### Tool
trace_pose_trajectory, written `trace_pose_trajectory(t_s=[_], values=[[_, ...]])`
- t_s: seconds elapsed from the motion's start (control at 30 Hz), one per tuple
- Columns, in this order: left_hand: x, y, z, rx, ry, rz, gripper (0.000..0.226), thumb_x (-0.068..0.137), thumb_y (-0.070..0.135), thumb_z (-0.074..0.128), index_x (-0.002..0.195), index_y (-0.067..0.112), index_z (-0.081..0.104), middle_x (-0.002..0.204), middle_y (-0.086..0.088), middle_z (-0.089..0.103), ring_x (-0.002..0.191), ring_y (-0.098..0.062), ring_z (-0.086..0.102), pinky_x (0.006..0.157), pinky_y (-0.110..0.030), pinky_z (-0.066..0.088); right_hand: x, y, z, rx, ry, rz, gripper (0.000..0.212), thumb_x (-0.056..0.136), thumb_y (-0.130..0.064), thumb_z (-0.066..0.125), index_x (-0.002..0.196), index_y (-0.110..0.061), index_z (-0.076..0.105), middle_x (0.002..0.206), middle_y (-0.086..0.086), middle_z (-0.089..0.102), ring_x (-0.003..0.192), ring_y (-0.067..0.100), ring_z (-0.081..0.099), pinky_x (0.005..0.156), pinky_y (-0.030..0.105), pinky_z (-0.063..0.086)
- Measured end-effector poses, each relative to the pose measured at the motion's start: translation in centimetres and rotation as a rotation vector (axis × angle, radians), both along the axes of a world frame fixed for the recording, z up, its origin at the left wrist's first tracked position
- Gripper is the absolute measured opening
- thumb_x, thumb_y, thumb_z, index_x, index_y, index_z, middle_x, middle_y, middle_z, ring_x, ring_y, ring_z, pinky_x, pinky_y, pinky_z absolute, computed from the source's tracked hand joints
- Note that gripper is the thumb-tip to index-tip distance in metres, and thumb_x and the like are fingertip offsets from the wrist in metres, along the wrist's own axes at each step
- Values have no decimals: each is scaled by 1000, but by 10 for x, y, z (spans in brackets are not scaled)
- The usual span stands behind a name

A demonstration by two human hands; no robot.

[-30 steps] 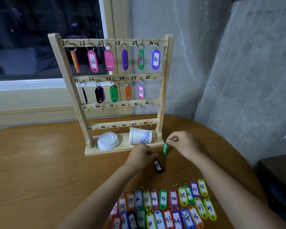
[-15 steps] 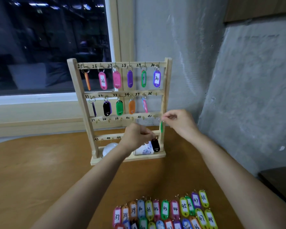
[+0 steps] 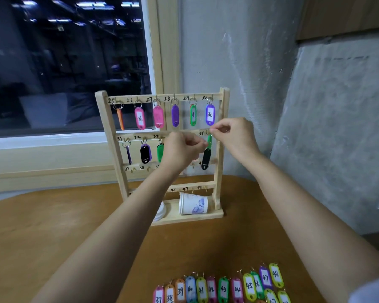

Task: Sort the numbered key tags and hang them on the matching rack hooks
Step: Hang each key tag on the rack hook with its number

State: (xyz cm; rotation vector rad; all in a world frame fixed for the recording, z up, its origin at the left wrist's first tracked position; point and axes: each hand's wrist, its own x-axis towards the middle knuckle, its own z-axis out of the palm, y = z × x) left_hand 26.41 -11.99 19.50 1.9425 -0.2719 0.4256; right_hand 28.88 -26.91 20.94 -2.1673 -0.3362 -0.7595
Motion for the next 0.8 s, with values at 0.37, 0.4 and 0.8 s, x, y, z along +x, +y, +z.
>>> trace_pose_trajectory(t_s=[0.37,0.4,0.8], values=[[15,-7,8,6,-41,127,8,83,24,71,77,19,71,60,3,63,47,-15,53,51,-36,53,-2,0,-9,-142,17,-127,13,88,-26,66,97,-21,75,90,-2,72,70,8,55,50,15,30],[17,-7,9,8,-46,137,8,84,24,70,79,17,72,62,0,65,49,-17,54,56,-41,57,-3,-1,-11,-136,19,-120,16,89,-26,65,101,-22,74,91,-3,71,65,4,51,50,16,29],[23,-21,4,318,-151,351,11,86,28,64,82,22,72,71,1,69,66,-22,66,60,-35,56,-23,-18,-62,-90,127,-25,22,86,-14,67,108,-15,71,99,-1,71,70,5,55,69,19,43]])
